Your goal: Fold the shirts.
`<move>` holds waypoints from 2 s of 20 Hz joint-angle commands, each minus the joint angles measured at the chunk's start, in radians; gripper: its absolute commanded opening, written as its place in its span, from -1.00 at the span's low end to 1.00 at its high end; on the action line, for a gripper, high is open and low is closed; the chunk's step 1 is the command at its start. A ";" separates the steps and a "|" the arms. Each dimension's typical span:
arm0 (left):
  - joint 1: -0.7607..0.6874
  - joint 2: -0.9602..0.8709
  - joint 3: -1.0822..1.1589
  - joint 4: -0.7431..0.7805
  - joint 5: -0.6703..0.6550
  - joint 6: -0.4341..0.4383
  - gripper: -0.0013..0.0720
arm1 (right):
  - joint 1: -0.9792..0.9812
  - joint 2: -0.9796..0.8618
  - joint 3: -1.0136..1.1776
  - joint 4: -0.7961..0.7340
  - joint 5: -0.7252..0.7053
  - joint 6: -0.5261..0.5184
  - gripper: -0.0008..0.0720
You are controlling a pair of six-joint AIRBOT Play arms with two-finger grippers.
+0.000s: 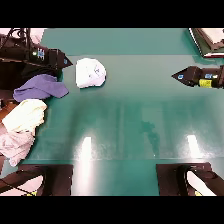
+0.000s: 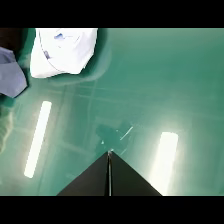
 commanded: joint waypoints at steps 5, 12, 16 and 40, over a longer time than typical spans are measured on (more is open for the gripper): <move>0.005 -0.207 -0.001 0.280 0.149 -0.063 0.46 | 0.000 0.000 0.000 0.025 -0.006 0.001 -0.93; 0.162 -0.541 -0.001 -0.067 0.183 0.025 0.46 | 0.000 0.000 0.000 0.025 -0.003 0.001 -0.93; 0.156 -0.622 -0.001 -0.234 0.221 0.145 0.46 | 0.000 0.000 0.000 0.026 0.000 0.001 -0.93; -0.232 -0.126 0.296 -0.262 -0.273 0.283 -0.91 | 0.000 0.002 0.406 0.014 0.092 -0.028 -0.93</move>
